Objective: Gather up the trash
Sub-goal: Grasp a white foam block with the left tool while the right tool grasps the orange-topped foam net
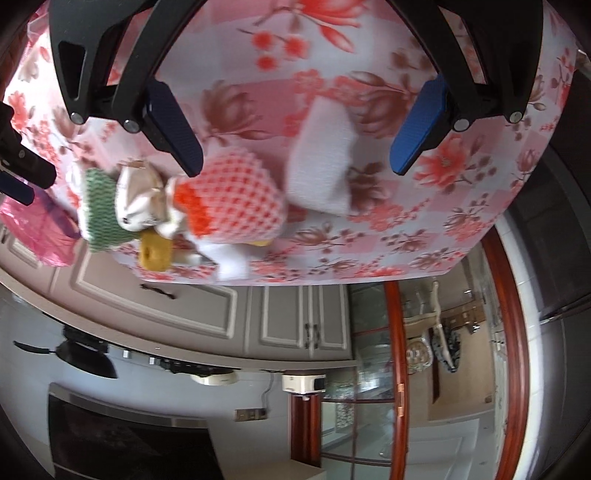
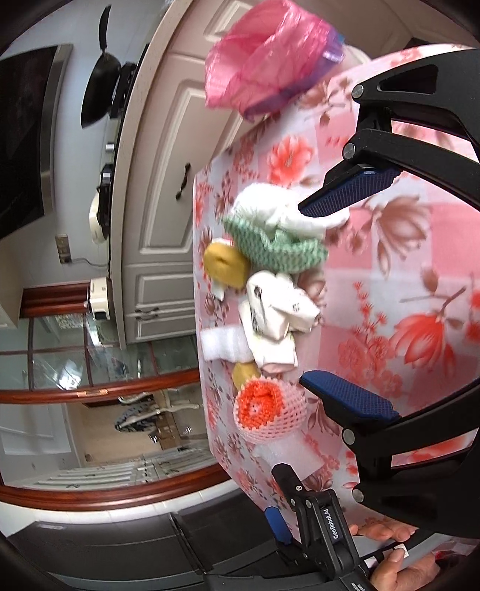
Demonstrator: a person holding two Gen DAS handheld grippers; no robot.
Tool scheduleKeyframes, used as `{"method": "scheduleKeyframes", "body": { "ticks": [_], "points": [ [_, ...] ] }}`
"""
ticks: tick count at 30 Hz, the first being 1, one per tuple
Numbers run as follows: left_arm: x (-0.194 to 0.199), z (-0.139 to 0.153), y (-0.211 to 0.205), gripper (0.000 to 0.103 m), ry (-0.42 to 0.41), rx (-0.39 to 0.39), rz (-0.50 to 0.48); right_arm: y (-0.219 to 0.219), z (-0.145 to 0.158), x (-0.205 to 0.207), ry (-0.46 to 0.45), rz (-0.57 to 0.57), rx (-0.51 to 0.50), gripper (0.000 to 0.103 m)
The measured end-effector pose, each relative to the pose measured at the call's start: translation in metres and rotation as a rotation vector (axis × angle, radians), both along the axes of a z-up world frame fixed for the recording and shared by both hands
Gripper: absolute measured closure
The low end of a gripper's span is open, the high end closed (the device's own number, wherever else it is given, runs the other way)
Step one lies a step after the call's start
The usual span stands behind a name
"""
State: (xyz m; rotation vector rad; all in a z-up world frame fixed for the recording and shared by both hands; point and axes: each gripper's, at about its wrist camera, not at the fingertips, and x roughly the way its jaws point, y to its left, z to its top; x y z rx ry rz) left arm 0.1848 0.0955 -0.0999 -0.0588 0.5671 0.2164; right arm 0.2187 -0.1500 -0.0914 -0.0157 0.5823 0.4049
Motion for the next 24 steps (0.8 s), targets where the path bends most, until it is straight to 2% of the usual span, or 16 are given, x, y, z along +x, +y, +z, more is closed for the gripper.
{"method": "scheduleKeyframes", "body": {
  "ticks": [4, 10, 15, 18, 22, 24],
  "points": [
    [0.008, -0.006, 0.018, 0.005, 0.020, -0.012, 0.026, 0.015, -0.003, 0.007, 0.002, 0.036, -0.002, 0.022],
    [0.032, -0.021, 0.028, 0.006, 0.100, 0.004, 0.047, 0.024, -0.009, 0.017, 0.025, 0.048, 0.016, 0.022],
    [0.051, -0.030, 0.026, 0.017, 0.151, 0.014, 0.020, 0.021, -0.008, 0.021, 0.026, 0.041, 0.015, 0.022],
    [0.059, -0.038, 0.024, 0.027, 0.183, 0.021, 0.006, 0.019, -0.008, 0.024, 0.031, 0.032, 0.018, 0.022],
    [0.062, -0.050, 0.027, 0.063, 0.233, -0.026, -0.023, 0.022, -0.009, 0.029, 0.041, 0.036, 0.014, 0.022],
    [0.058, -0.049, 0.029, 0.066, 0.221, -0.045, -0.030, 0.027, -0.009, 0.031, 0.044, 0.046, 0.011, 0.022]
  ]
}}
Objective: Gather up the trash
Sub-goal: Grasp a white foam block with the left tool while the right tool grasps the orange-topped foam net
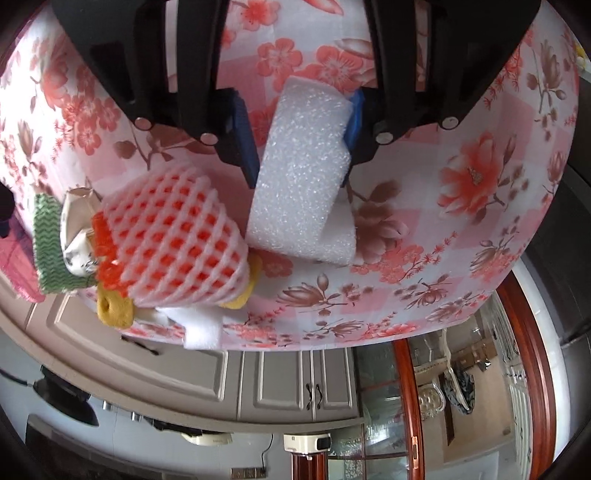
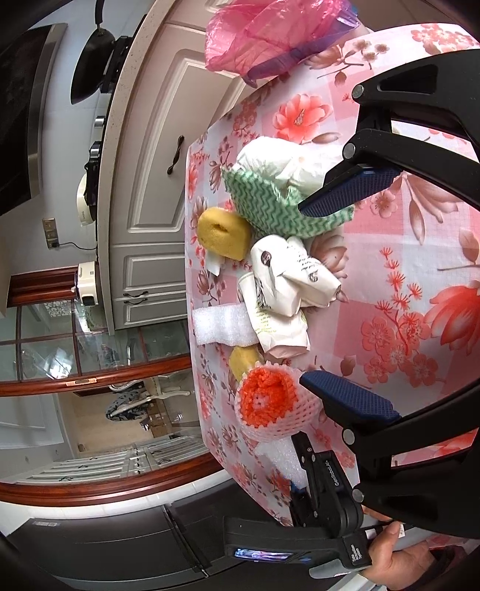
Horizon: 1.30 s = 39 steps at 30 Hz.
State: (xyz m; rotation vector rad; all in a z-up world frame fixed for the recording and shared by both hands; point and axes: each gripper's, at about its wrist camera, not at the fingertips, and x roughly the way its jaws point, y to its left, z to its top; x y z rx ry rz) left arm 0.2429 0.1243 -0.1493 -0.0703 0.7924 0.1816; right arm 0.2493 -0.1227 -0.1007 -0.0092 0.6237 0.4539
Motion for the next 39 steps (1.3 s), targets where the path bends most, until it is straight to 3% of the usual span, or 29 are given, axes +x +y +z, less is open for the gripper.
{"method": "scheduleKeyframes", "body": {
  "ticks": [6, 21, 29, 30, 35, 39],
  "points": [
    [-0.027, 0.018, 0.009, 0.068, -0.084, 0.022, 0.029, 0.030, 0.002, 0.005, -0.005, 0.072, -0.009, 0.022],
    [-0.072, 0.043, 0.048, 0.068, -0.206, -0.001, 0.140, 0.124, -0.011, 0.006, 0.008, 0.272, -0.100, 0.022],
    [-0.081, 0.050, 0.055, 0.068, -0.237, 0.008, 0.155, 0.158, -0.032, 0.035, 0.132, 0.267, -0.116, 0.023],
    [-0.081, 0.050, 0.055, 0.068, -0.236, 0.007, 0.156, 0.160, -0.035, 0.038, 0.152, 0.259, -0.116, 0.024],
    [-0.084, 0.050, 0.057, 0.068, -0.229, 0.007, 0.156, 0.155, -0.035, 0.032, 0.140, 0.260, -0.111, 0.056],
    [-0.084, 0.050, 0.051, 0.068, -0.227, 0.006, 0.146, 0.144, -0.023, 0.015, 0.082, 0.279, -0.102, 0.061]
  ]
}}
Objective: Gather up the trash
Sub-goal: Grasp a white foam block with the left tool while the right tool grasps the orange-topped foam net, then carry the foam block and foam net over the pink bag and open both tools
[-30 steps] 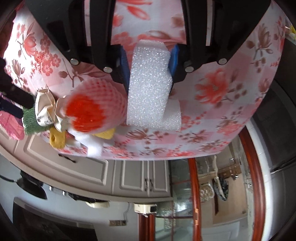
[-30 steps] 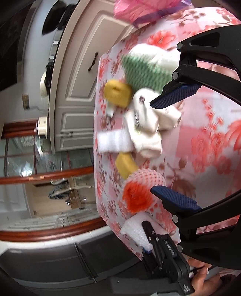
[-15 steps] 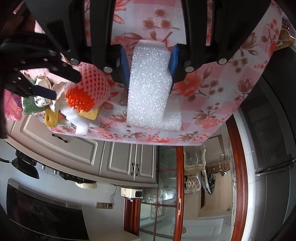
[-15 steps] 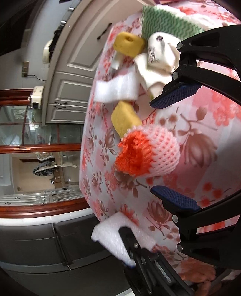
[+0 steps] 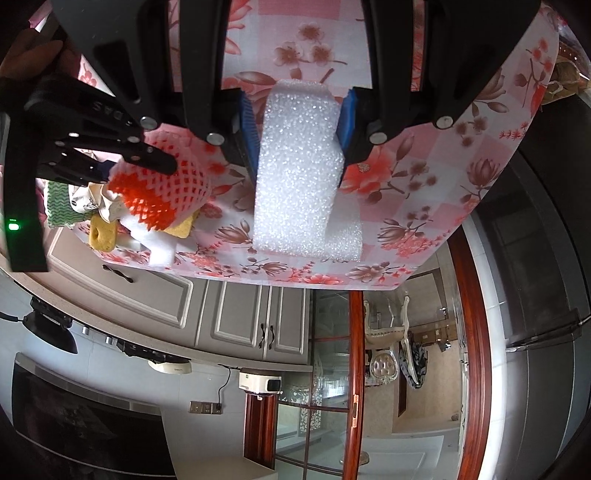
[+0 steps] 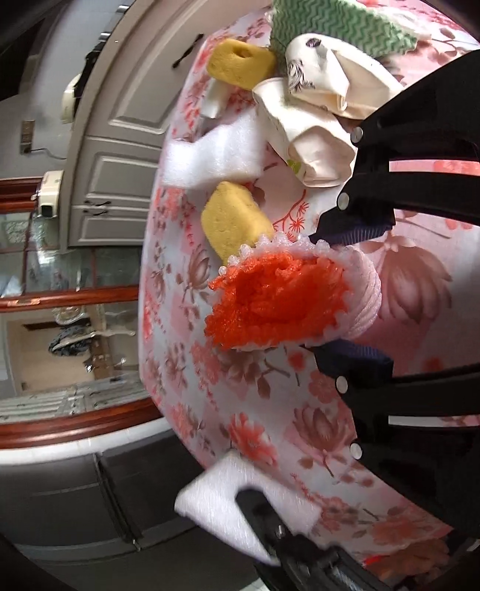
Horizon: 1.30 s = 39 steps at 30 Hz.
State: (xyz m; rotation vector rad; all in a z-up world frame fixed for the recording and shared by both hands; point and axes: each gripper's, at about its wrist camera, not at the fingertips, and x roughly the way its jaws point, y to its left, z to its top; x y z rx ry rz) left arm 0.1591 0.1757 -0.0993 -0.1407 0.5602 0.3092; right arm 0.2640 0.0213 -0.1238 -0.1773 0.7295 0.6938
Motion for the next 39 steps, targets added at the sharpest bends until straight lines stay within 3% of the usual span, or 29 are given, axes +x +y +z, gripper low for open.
{"method": "scheduleKeyframes", "body": {
  "ticks": [9, 26, 39],
  "points": [
    [-0.002, 0.006, -0.027, 0.068, -0.003, 0.025, -0.049, -0.046, 0.028, -0.036, -0.110, -0.039, 0.039, 0.062],
    [-0.002, 0.024, -0.132, 0.068, -0.008, 0.080, -0.281, -0.156, 0.048, -0.069, -0.144, -0.211, 0.118, 0.062],
    [-0.006, 0.036, -0.213, 0.068, -0.030, 0.175, -0.448, -0.246, 0.055, -0.094, -0.187, -0.392, 0.164, 0.062]
  ]
}}
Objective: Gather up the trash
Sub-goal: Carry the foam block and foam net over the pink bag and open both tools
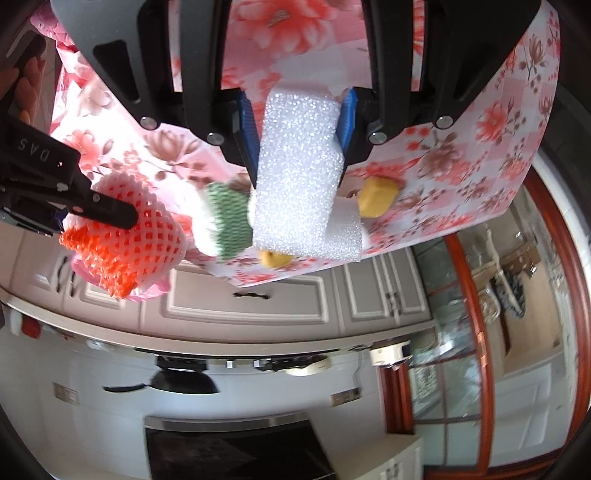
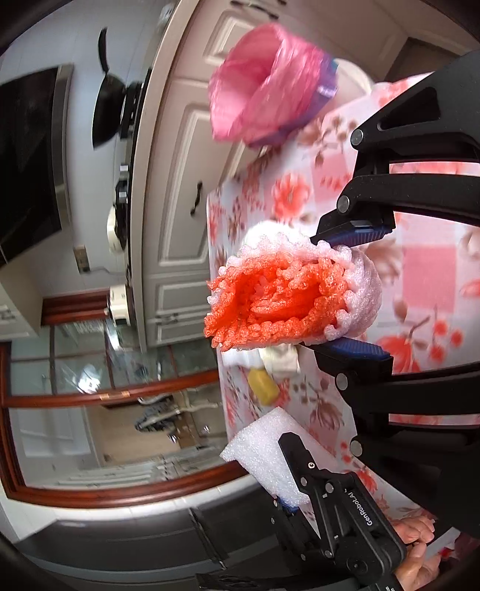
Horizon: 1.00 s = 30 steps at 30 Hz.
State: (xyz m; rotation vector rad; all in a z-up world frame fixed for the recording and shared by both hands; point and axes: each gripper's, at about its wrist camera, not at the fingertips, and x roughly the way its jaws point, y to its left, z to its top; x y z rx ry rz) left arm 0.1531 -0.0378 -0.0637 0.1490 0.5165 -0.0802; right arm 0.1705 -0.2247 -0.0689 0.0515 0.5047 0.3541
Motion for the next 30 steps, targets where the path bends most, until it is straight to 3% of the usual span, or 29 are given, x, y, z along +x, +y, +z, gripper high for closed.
{"method": "scheduleKeyframes", "body": {
  "ticks": [15, 30],
  "points": [
    [0.017, 0.009, -0.109, 0.068, -0.035, 0.071, -0.214, -0.094, 0.006, -0.010, -0.029, -0.218, 0.025, 0.062],
    [0.073, 0.009, -0.181, 0.068, 0.021, 0.068, -0.361, -0.156, 0.008, 0.016, 0.014, -0.396, 0.030, 0.062]
  ]
}}
